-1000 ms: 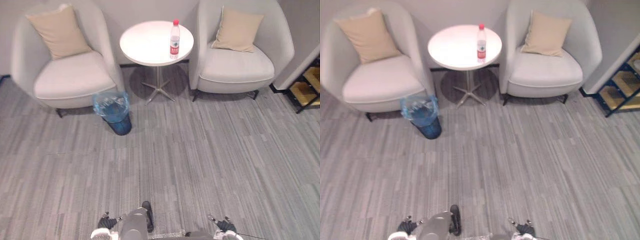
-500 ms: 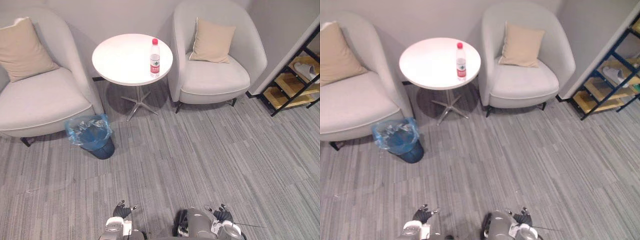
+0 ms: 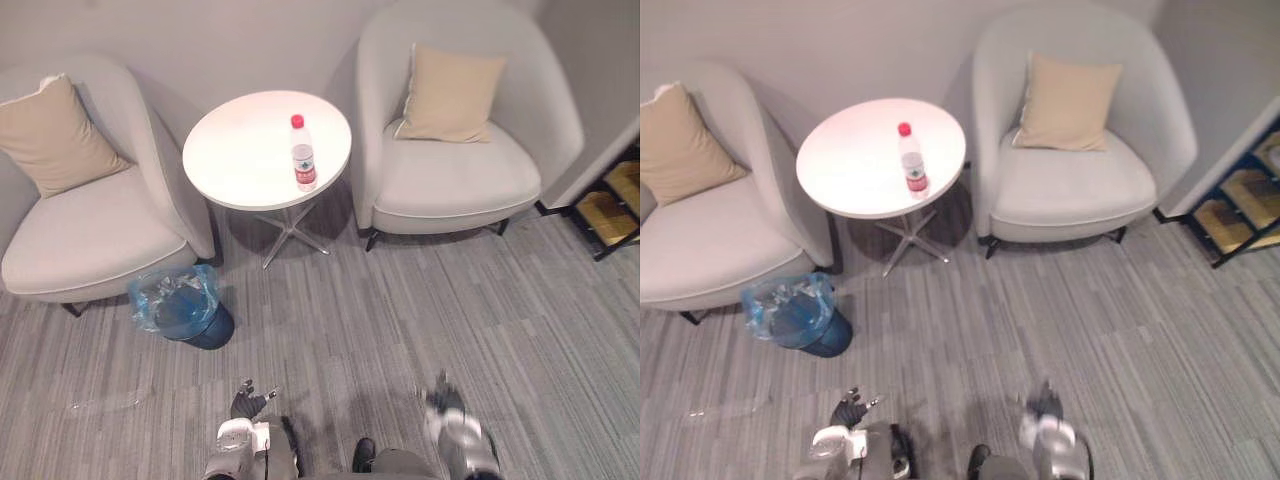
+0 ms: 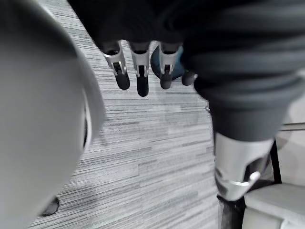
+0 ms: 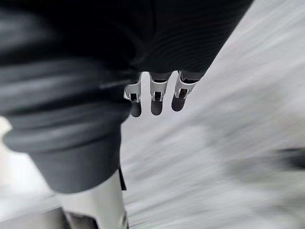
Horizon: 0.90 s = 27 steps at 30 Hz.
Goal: Gather rubbish on tea table into small bin, then transfer packed bag to large trash can.
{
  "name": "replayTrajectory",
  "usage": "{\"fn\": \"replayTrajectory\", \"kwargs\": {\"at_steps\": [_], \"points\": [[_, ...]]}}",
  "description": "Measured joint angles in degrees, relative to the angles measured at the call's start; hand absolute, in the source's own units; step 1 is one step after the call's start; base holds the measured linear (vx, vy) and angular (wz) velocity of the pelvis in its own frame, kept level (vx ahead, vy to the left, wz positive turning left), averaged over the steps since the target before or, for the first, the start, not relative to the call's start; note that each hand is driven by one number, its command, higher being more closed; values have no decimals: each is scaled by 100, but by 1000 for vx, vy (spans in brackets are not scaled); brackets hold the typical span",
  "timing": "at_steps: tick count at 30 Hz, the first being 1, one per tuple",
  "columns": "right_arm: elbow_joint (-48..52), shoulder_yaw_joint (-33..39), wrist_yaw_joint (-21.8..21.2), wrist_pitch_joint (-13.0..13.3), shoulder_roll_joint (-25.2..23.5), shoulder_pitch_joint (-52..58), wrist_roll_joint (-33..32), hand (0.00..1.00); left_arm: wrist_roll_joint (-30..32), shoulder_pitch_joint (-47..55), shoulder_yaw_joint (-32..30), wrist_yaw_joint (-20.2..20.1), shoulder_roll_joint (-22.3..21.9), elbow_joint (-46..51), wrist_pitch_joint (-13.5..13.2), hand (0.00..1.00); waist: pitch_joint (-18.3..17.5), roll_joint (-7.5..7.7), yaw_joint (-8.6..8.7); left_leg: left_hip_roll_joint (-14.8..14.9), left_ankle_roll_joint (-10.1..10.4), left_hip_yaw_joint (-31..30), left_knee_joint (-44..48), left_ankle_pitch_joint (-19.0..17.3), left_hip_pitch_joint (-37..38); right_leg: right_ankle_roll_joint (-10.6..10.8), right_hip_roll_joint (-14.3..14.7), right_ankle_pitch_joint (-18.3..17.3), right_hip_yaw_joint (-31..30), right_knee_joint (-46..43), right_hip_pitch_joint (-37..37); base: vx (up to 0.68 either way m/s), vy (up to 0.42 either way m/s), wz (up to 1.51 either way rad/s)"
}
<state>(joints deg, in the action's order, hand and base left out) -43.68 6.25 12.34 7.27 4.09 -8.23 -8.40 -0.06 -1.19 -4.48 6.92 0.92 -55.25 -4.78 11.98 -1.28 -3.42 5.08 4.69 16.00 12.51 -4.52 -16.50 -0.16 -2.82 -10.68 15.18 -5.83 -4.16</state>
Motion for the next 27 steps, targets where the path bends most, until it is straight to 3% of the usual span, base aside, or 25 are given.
{"fn": "replayTrajectory", "kwargs": {"at_steps": [1, 2, 4, 5, 6, 7, 8, 10, 11, 13, 15, 17, 18, 19, 22, 23, 26, 27], "points": [[-61, -115, 53, 85, 62, -292, 183, 0, 3, -26, 117, 34, 8, -43, 2, 0, 5, -8, -164, -163, -438, -186, -435, 849, 129, 149, 40, -74, -238, 141, -187, 462, 183, -42], [-95, -211, 82, 106, -14, -349, 224, 0, 2, -67, 116, 52, 89, -112, 7, 0, -26, 130, -165, -283, -481, -168, -400, 778, 160, 209, -88, -78, -322, 202, -246, 409, 158, -21], [-217, -259, 101, 126, -99, -364, 353, 0, 1, -76, 139, 52, 164, -129, 0, 0, -31, 223, -135, -365, -567, -150, 12, 398, 50, 252, -224, -89, -536, 123, -308, 384, 177, 12], [-526, -309, 81, 89, -105, -367, 394, 0, 0, -64, 159, 64, 209, -175, 11, 0, -29, 225, -214, -369, -592, -47, 320, 26, 119, 458, -321, -224, -764, -452, -173, 413, 200, -18], [-620, -322, 65, 58, -121, -353, 394, 0, 0, -35, 159, 69, 229, -203, 15, 0, -29, 214, -223, -377, -611, 6, 367, -94, 204, 539, -361, -275, -828, -838, -51, 445, 213, -41], [-689, -323, 44, 23, -146, -286, 401, 0, -23, -26, 160, 71, 255, -279, 22, 0, -34, 181, -219, -415, -637, 59, 348, -269, 427, 674, -460, -285, -903, -1751, 266, 481, 223, -36], [-715, -377, 5, -25, -156, -126, 409, 0, -22, 20, 284, 70, 298, -304, 31, 0, -29, 164, -161, -510, -648, 55, 191, -489, 781, 1002, -667, -152, -977, -3207, 820, 406, 189, -25], [-728, -390, -4, -46, -155, -56, 413, 0, -19, 17, 404, 70, 326, -377, 41, 0, -26, 151, -99, -562, -661, 33, 126, -564, 1029, 894, -777, -283, -923, -3921, 1136, 242, 79, 0], [-728, -426, -2, -78, -150, -44, 413, 0, -19, 37, 489, 70, 347, -430, 55, 0, -17, 130, 16, -593, -666, 23, 7, -601, 1293, 698, -849, -453, -758, -4216, 1342, 433, 63, 20], [-730, -478, -1, -81, -122, -51, 530, 0, -20, 33, 568, 70, 331, -501, 56, 0, -13, 56, 83, -560, -674, -116, -180, -606, 1599, 457, -788, -671, -492, -3953, 1653, 387, 0, 26], [-753, -481, -5, -93, -95, -49, 622, 0, -19, 32, 567, 70, 267, -502, 54, 0, 26, -61, 117, -376, -667, -317, -193, -602, 1779, 393, -442, -715, -476, -2821, 1891, 327, -117, 48], [-775, -482, -5, -106, -82, -4, 622, 0, -15, 57, 571, 65, 268, -499, 54, 0, 22, -65, 141, -286, -585, -535, -184, -612, 1909, 391, -182, -148, -782, -1514, 1957, 308, -156, 70], [-776, -482, -4, -104, -83, 82, 623, 0, -7, 100, 567, 63, 312, -493, 47, 0, -36, 46, 160, -342, -363, -704, -167, -714, 1992, 355, -150, 680, -1046, -654, 1868, 373, -218, 79], [-874, -478, -10, -102, 2, 178, 643, 0, -2, 84, 550, 73, 304, -554, 59, 0, -53, -20, 140, -318, -106, -963, -134, -925, 2078, 149, -105, 1354, -1085, -645, 1858, 358, -213, 63], [-962, -409, 7, -119, 159, 160, 842, 0, 22, 153, 539, 64, 158, -563, 53, 0, -190, -298, 144, 79, -38, -1050, 80, -901, 1924, -23, 109, 1230, -756, -331, 1636, 368, -207, 38], [-962, -400, 9, -120, 167, 169, 841, 0, 31, 131, 535, 64, 161, -577, 54, 0, -183, -297, 167, 111, -6, -1050, 172, -883, 1859, -43, 113, 1216, -689, -290, 1592, 223, -157, 63], [-1006, -293, 138, -127, 149, 402, 839, 0, 147, -10, 527, 62, 116, -585, 59, 0, -133, -199, 150, 402, 313, -831, 1949, -623, 1236, -137, 77, 1026, -279, 11, 840, 178, -95, 71], [-1005, -292, 148, -127, 148, 414, 838, 0, 160, -7, 526, 61, 147, -562, 56, 0, -124, -173, 129, 444, 261, -731, 2071, -634, 1226, -139, 57, 1008, -263, 43, 778, 117, -9, 19]]}}
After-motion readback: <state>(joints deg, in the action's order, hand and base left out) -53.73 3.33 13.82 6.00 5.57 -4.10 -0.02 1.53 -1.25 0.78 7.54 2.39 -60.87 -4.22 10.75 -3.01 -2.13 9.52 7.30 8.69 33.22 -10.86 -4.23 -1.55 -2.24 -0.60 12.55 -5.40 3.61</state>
